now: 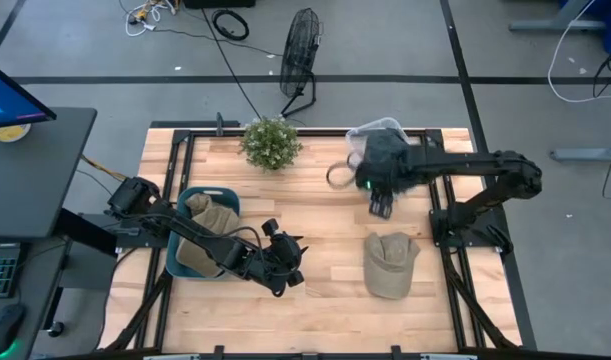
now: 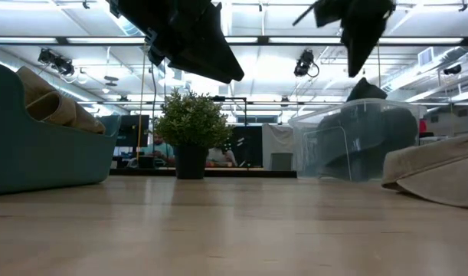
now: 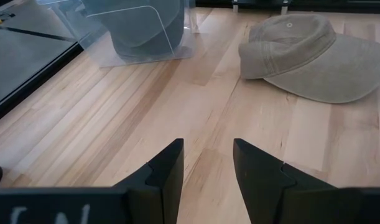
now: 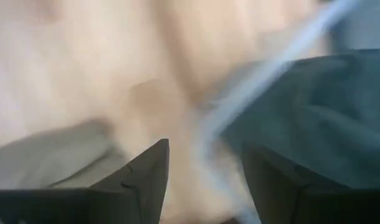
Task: Pick & Place hat
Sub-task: Put the brown cap into the blue bin
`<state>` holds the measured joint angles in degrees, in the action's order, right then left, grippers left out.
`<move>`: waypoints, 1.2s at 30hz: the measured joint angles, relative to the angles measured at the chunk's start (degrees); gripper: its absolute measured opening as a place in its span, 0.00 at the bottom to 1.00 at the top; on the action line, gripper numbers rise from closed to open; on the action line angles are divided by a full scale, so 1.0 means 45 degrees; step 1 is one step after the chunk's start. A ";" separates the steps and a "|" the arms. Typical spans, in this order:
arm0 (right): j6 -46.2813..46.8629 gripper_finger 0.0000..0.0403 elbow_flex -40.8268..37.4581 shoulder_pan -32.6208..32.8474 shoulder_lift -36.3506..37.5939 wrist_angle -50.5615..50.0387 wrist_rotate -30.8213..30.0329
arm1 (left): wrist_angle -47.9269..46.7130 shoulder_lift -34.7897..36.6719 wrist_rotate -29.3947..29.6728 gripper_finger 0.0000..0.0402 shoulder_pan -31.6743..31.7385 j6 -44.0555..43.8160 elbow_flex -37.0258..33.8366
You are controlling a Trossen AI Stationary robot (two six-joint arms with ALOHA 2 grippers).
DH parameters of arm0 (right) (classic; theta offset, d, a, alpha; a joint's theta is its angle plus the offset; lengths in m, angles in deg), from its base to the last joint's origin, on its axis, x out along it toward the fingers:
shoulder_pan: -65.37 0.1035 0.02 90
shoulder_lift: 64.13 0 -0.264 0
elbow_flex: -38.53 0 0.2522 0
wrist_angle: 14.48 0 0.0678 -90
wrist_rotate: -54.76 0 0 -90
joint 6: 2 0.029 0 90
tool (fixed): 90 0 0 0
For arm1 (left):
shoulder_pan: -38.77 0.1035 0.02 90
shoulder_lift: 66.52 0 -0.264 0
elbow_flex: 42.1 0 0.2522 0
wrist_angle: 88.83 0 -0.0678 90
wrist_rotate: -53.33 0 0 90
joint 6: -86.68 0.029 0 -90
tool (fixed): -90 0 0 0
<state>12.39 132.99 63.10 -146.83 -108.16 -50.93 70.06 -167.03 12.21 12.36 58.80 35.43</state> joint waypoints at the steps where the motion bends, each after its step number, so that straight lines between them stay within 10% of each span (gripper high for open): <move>1: 0.0271 0.51 -0.0056 0.0514 -0.0002 -0.0016 0.0222 | 0.0004 0.0000 0.0000 0.35 0.0000 0.0000 0.0000; 14: 0.4082 0.51 -0.4570 0.6612 -0.0017 0.6339 0.3299 | 0.0056 0.0000 0.0000 0.35 -0.0348 -0.0196 0.0000; 30: 0.7397 0.51 -0.8100 0.6976 0.0036 0.8727 0.2029 | 0.0057 0.0000 -0.0005 0.35 -0.0445 -0.0330 0.0000; 36: 0.6039 0.27 -0.8276 0.6940 0.0007 1.0395 0.1388 | 0.0069 0.0000 -0.0109 0.35 -0.0357 -0.0266 0.0000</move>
<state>39.56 95.75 94.33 -146.80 -61.38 -44.69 70.37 -167.03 11.72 10.75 57.61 35.43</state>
